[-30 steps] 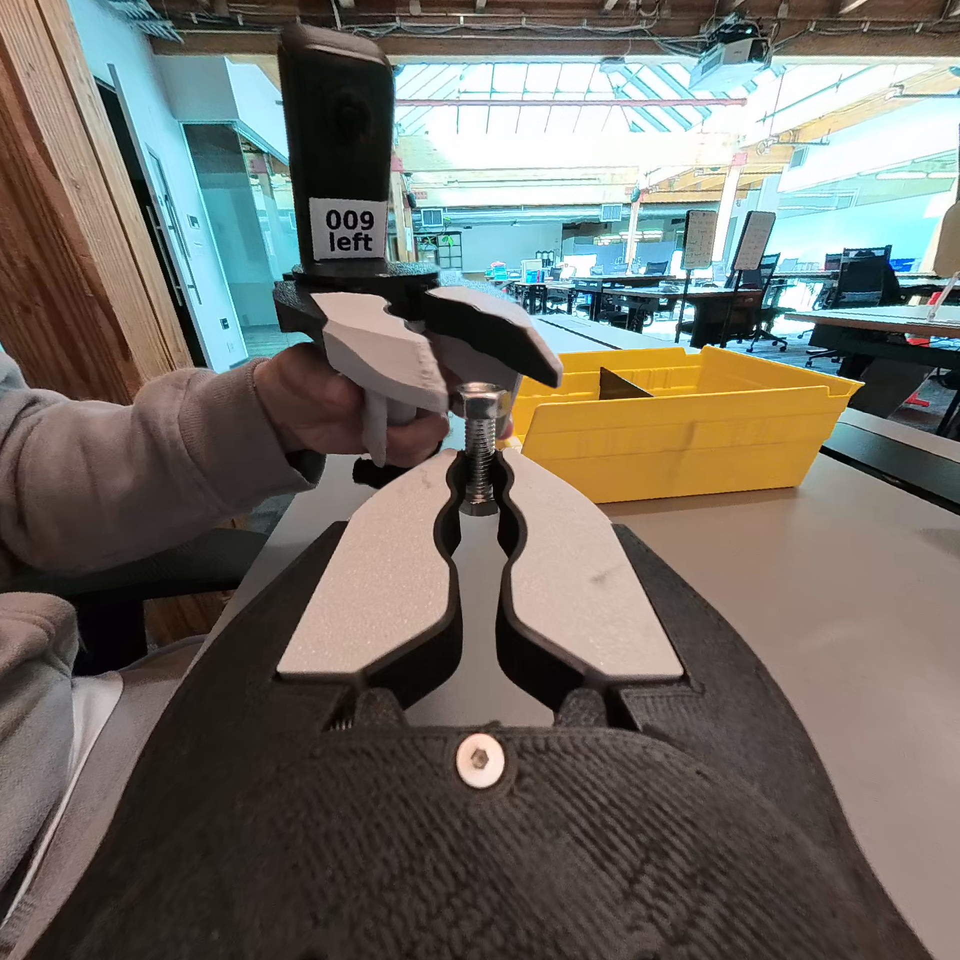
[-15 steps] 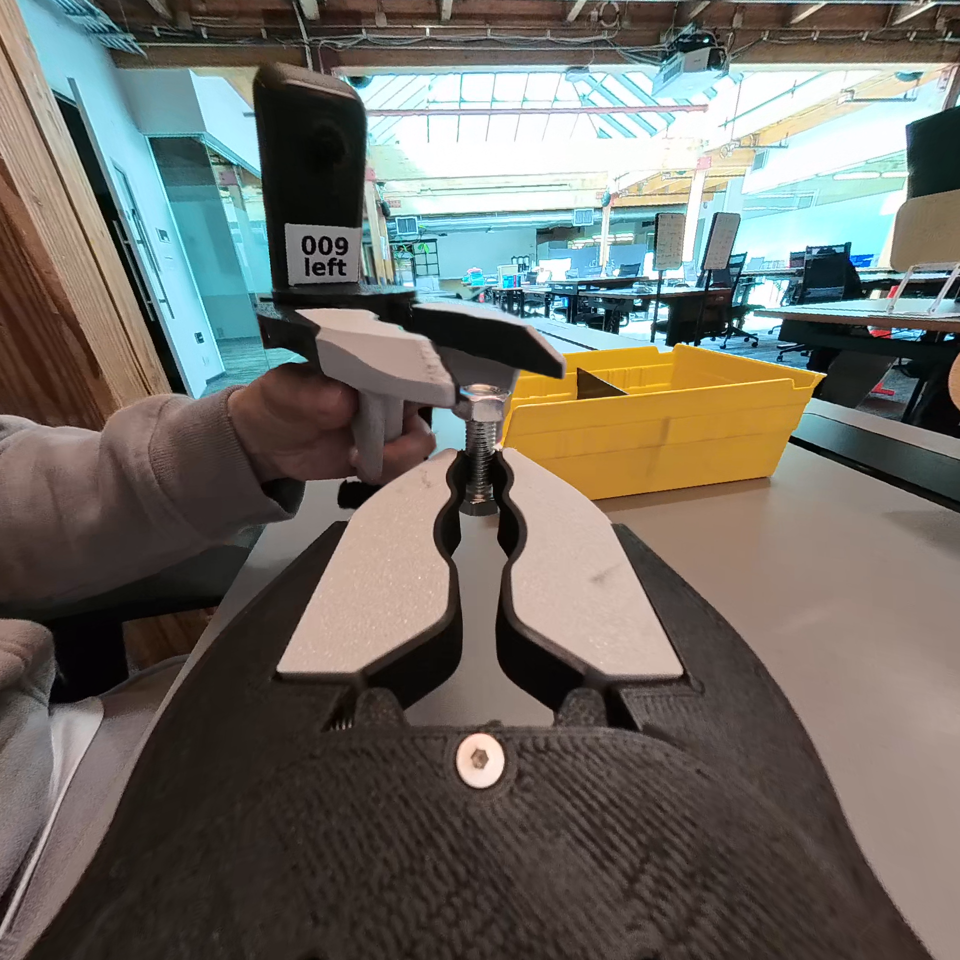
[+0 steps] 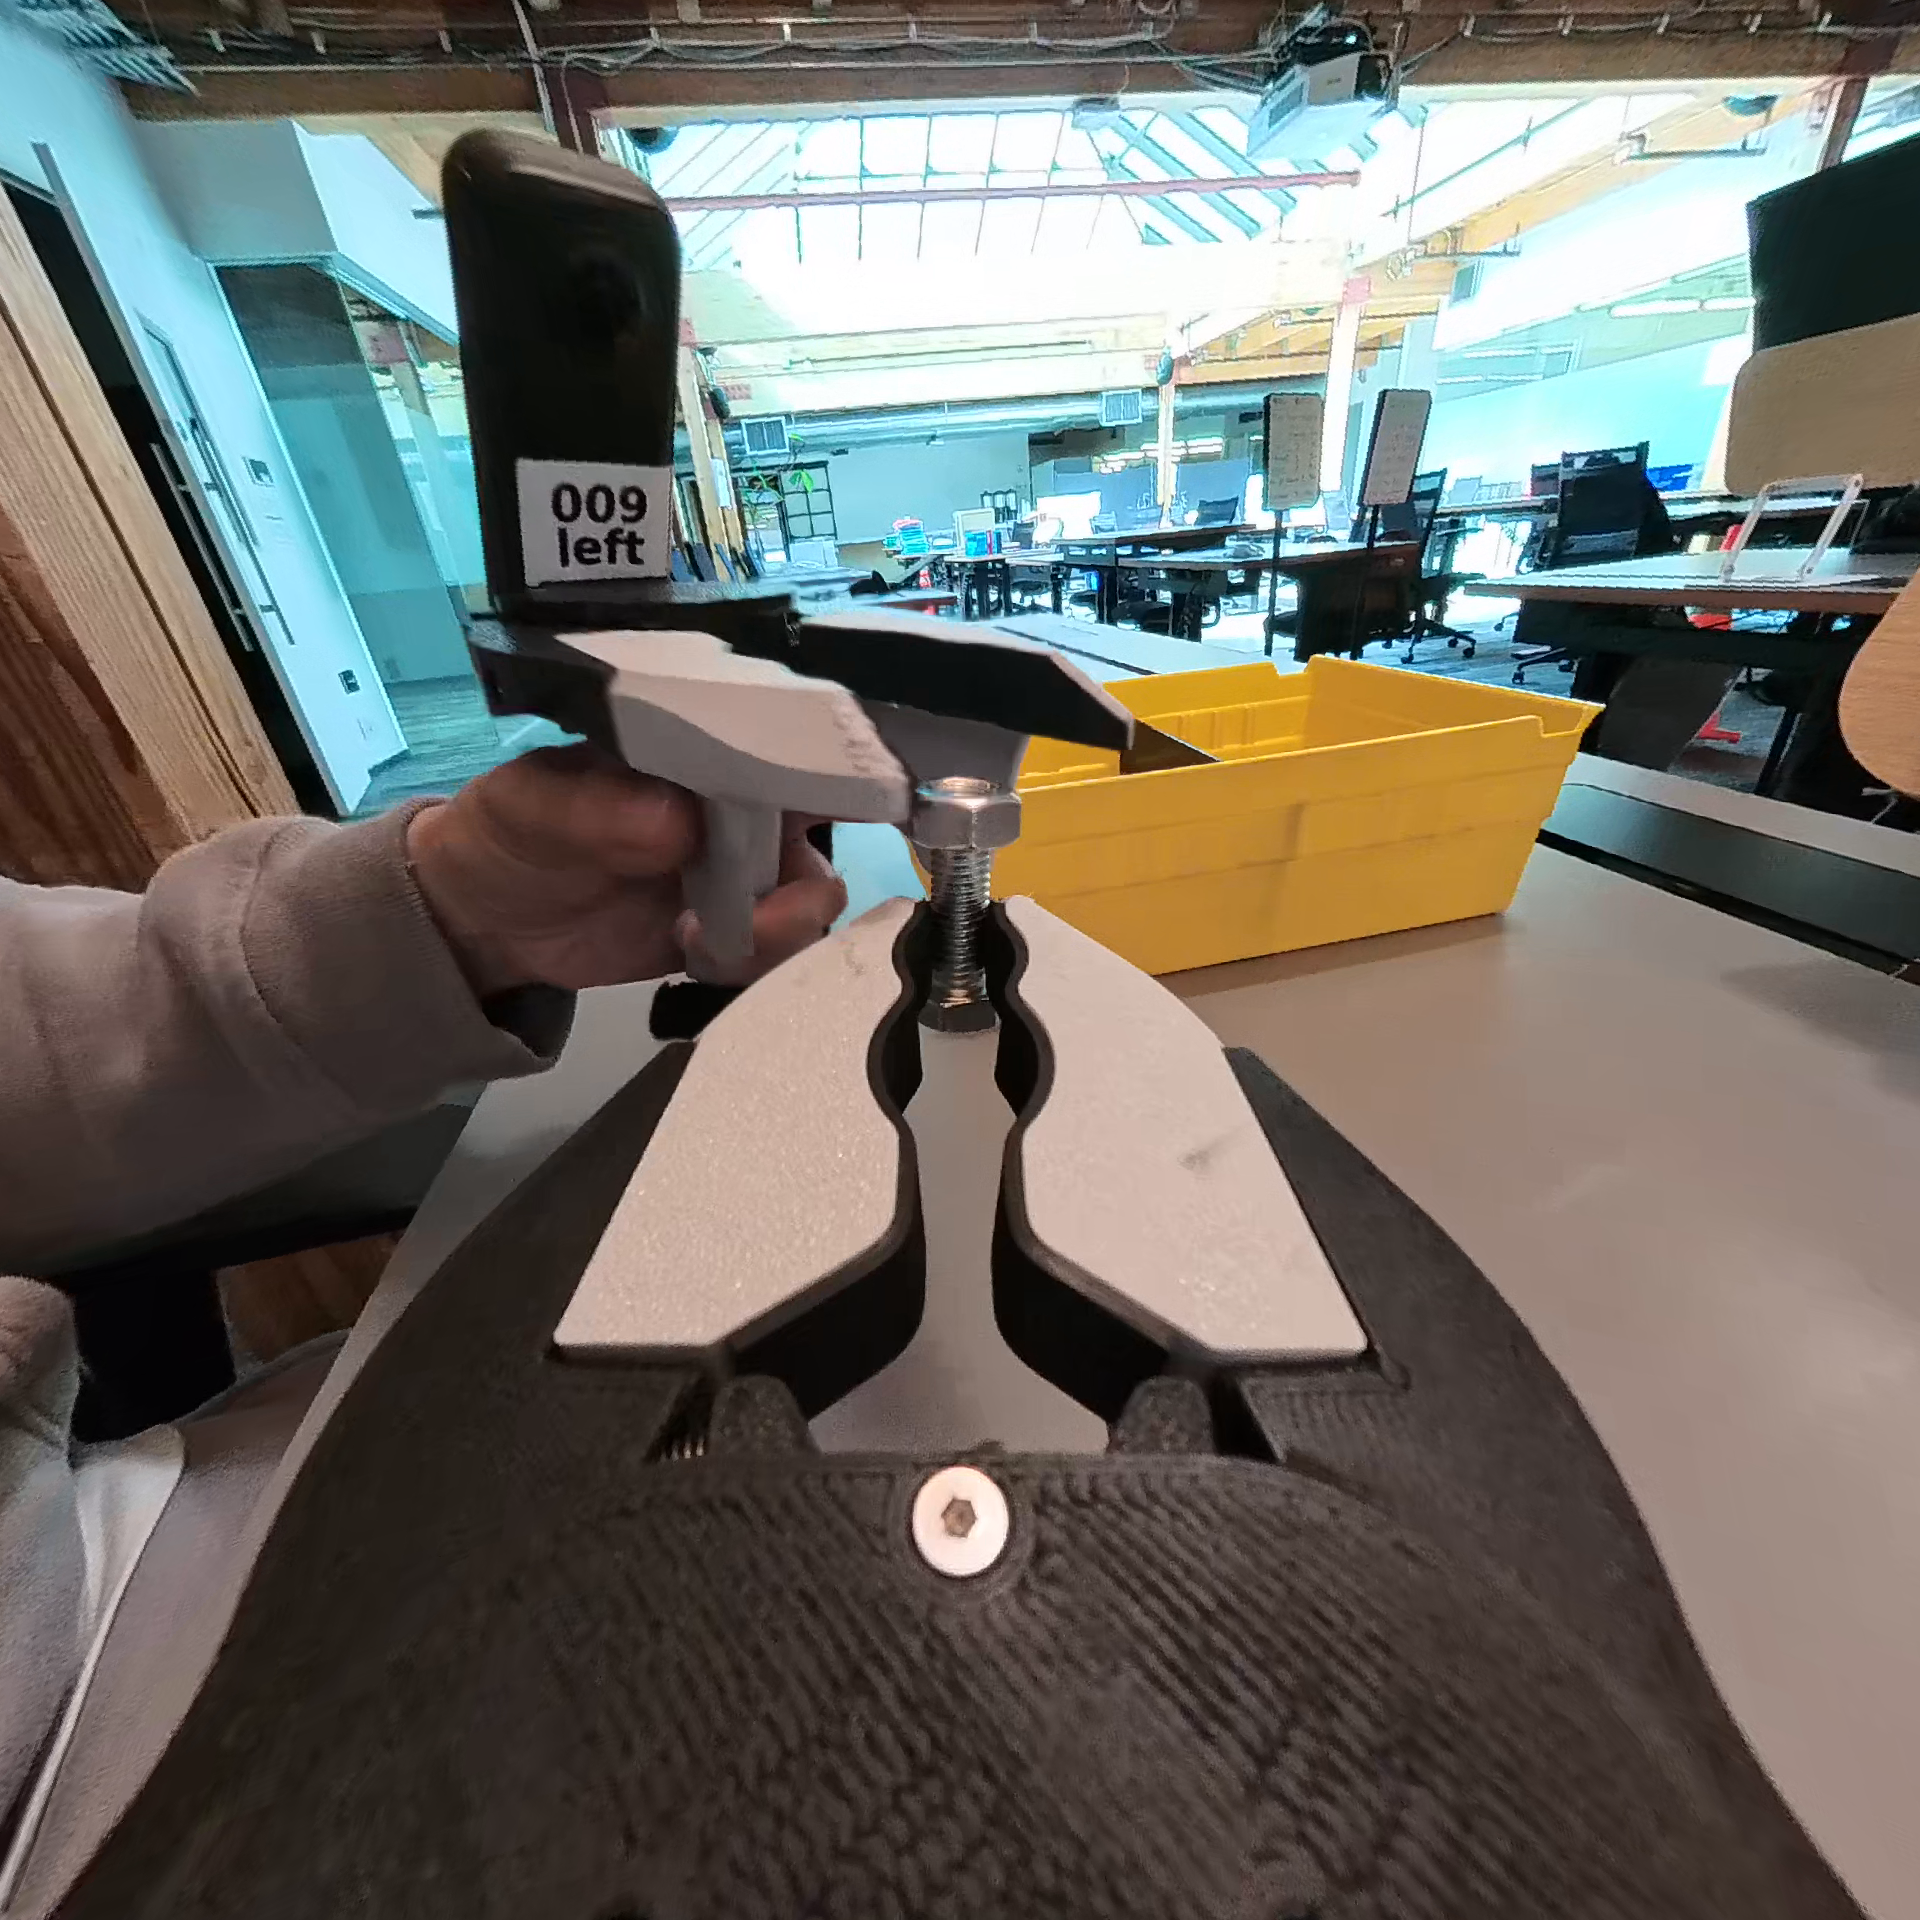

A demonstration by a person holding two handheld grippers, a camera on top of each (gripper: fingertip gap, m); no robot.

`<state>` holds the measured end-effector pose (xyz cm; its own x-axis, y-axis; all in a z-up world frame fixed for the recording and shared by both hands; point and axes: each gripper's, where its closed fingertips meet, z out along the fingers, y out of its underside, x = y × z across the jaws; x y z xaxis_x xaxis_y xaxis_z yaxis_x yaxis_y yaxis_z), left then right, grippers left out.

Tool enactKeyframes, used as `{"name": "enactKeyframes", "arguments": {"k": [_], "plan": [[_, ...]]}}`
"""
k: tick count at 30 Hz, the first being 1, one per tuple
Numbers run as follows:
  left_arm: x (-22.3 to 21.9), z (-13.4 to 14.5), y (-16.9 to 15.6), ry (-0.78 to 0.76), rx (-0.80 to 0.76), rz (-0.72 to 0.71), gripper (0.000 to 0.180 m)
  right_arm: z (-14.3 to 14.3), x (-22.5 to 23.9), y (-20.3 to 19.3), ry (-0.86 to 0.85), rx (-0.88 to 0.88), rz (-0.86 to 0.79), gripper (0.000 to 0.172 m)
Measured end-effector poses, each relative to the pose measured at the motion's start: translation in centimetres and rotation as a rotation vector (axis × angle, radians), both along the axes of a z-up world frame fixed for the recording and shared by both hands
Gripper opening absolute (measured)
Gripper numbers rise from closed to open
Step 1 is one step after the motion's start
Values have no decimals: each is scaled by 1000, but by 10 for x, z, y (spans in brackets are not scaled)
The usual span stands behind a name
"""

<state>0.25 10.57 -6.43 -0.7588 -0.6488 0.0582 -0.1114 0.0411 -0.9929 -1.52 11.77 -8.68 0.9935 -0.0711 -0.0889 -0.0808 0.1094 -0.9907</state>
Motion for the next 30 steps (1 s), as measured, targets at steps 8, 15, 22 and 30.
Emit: {"name": "enactKeyframes", "arguments": {"k": [8,15,22,30], "plan": [[11,-8,33,35,9,119,48,1,9,-5,22,9,-35,9],[7,-6,3,32,-34,46,56,1,3,-1,16,11,-18,9],[20,-16,44,62,-38,220,46,5,13,-8,56,36,-49,9],[9,-5,17,66,-79,97,58,-1,11,-3,53,7,-38,9]]}}
